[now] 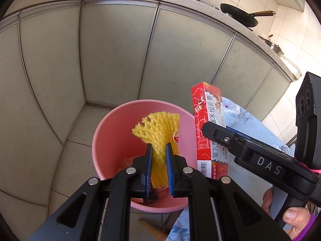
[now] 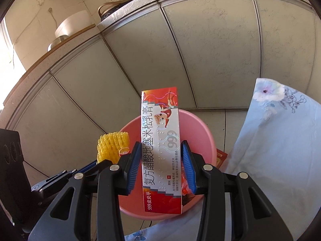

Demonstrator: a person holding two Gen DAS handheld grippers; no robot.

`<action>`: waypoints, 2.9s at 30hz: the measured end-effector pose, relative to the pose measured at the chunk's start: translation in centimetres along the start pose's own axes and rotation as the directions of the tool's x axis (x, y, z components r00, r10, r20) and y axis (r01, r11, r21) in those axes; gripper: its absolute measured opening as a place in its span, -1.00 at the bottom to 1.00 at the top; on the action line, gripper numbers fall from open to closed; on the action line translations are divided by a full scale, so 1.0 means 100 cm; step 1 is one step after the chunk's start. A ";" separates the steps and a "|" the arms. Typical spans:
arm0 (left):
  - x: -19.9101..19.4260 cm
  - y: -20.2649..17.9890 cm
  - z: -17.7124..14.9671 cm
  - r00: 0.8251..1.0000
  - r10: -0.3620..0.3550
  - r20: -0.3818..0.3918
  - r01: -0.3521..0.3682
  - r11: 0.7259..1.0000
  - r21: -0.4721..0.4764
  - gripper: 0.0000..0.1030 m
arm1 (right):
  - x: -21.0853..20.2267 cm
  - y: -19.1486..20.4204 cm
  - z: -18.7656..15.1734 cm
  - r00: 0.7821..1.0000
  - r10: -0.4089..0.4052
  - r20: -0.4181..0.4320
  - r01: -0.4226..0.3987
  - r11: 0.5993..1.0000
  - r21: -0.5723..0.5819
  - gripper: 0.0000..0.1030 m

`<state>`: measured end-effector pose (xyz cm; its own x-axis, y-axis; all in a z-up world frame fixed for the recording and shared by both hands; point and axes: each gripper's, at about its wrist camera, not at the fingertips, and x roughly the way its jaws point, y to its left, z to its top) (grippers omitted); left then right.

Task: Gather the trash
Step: 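Open both tools to drop the sleeve and box into the bin, then move both tools back over the table toward the yellow sleeve and foil wrapper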

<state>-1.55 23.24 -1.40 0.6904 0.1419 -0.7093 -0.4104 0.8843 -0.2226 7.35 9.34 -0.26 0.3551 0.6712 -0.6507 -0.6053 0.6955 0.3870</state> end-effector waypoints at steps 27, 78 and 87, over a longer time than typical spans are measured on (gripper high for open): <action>0.041 0.021 -0.014 0.992 0.025 -0.122 -0.032 0.998 -0.051 -0.50 | 0.049 0.004 -0.013 0.991 -0.025 -0.134 0.029 0.999 0.028 -0.19; 0.012 -0.067 -0.021 0.994 -0.021 -0.104 0.033 0.993 0.118 -0.43 | -0.061 -0.083 -0.043 0.982 -0.181 -0.048 0.186 0.974 0.128 -0.19; 0.012 -0.087 -0.024 0.994 -0.019 -0.111 0.036 0.988 0.153 -0.43 | -0.094 -0.096 -0.051 0.950 -0.313 -0.023 0.313 0.945 0.091 -0.19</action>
<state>1.43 14.62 -1.89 0.6272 0.0750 -0.7752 -0.2898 0.9464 -0.1429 6.24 -4.98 -1.16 0.5101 0.4141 -0.7539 -0.3958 0.8912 0.2216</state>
